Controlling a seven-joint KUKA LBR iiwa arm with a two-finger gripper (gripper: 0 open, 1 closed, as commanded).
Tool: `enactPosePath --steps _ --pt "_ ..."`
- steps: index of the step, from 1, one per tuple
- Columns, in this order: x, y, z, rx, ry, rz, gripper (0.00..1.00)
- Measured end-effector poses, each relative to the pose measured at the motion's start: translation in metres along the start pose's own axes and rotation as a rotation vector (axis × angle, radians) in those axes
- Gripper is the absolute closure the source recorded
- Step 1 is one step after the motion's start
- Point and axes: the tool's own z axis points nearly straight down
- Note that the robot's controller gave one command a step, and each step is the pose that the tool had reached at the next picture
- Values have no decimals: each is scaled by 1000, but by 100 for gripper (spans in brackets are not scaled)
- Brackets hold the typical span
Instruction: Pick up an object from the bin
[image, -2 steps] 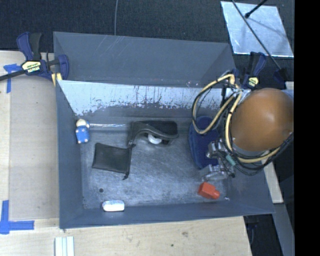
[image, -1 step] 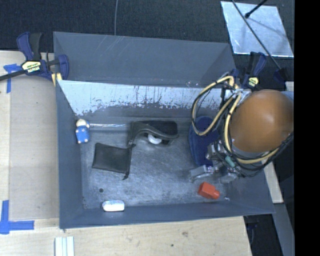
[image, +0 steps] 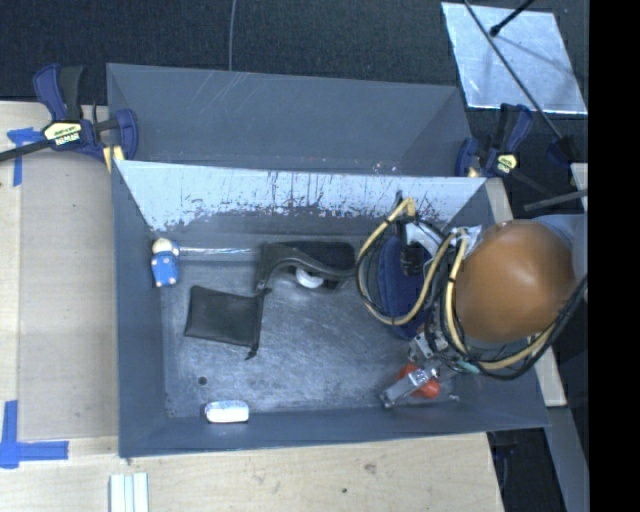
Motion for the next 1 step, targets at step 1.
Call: enactPosePath --steps 1 --pt "1 -1 -2 2 2 4 100"
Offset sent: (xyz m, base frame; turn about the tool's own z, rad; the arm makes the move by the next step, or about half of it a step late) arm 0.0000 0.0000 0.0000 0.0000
